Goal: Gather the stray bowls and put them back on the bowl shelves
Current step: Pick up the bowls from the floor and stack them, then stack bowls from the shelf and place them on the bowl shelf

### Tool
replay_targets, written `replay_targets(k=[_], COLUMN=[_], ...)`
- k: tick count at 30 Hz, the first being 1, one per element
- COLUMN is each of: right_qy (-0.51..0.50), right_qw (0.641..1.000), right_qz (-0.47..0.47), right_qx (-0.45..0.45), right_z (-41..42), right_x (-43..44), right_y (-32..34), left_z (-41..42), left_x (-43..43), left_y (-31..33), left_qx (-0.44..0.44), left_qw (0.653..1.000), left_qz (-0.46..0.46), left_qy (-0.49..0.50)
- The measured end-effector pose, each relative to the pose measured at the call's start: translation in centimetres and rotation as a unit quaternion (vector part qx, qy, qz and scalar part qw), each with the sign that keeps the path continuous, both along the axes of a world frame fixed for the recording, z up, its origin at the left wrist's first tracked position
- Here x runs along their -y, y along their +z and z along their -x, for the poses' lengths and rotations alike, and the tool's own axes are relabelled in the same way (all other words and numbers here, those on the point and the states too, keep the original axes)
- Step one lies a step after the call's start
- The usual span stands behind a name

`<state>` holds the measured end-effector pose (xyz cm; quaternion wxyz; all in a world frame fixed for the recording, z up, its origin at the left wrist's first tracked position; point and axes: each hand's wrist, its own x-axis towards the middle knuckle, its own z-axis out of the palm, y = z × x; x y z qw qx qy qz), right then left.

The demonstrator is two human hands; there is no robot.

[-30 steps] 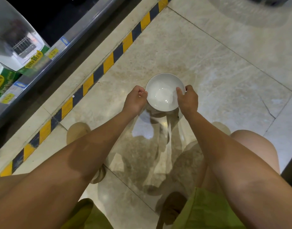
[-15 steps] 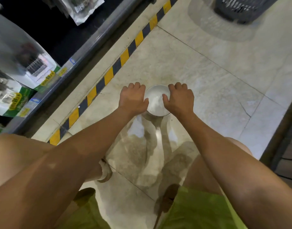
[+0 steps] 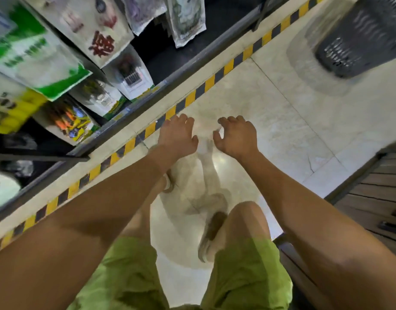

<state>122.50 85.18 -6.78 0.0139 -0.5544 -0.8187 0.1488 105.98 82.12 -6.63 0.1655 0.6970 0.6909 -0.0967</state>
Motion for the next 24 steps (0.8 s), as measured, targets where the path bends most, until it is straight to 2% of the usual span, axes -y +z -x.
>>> replay_targets(k=[5,9,17,24], right_qy=[0.126,0.234,0.455,0.557], right_qw=[0.992,0.972,0.889,0.827], right_qz=[0.002,0.009,-0.038,-0.074], right_qx=[0.007,0.018,0.03,0.024], right_z=[3.6,8.0,19.9,29.8], right_x=[4.2,9.2,23.6,37.3], right_y=[10.5,18.4,30.2,35.4], left_z=[2.3,4.5,11.9,19.4], left_x=[8.1,16.7,35.7,52.3], left_y=[10.1,18.3,30.3,35.7], left_qx=[0.013,0.008,-0.04,-0.069], left_qw=[0.99,0.972,0.919,0.872], left_qz=[0.016,0.012,-0.008,-0.026], left_qy=[0.137,0.236,0.391,0.483])
